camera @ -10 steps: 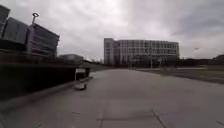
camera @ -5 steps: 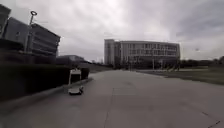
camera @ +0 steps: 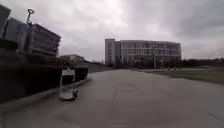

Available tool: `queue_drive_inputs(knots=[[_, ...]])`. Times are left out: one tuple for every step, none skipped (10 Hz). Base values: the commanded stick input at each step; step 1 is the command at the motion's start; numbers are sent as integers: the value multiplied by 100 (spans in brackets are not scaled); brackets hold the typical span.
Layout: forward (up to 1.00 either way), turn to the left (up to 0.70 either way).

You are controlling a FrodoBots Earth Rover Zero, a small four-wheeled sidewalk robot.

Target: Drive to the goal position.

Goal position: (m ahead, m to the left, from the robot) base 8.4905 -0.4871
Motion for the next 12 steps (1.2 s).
queue_drive_inputs(knots=[[100,4],[100,4],[100,4],[100,4],[100,4],[100,4],[100,4],[100,4],[100,2],[100,-11],[100,-26],[100,-30]])
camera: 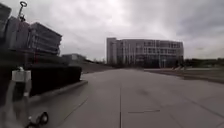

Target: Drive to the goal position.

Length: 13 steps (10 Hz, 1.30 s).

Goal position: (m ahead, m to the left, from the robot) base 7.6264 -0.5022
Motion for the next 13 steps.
queue_drive_inputs(knots=[[100,-16],[100,-2],[100,4],[100,4],[100,4],[100,4],[100,4],[100,4],[100,4],[100,4],[100,4],[100,4],[100,4]])
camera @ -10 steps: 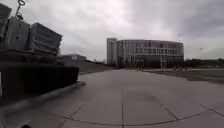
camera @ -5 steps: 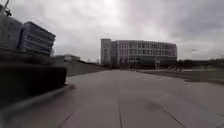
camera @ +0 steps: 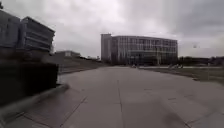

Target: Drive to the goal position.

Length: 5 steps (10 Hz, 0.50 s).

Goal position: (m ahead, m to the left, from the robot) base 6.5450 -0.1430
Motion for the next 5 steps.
queue_drive_inputs(knots=[[100,4],[100,4],[100,4],[100,4],[100,4]])
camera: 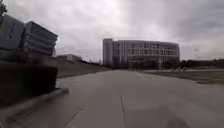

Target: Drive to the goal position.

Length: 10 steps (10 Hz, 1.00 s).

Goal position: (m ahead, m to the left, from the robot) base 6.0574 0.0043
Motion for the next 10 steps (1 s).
queue_drive_inputs(knots=[[100,4],[100,4],[100,4],[100,4],[100,4],[100,4],[100,4],[100,4],[100,4],[100,4]])
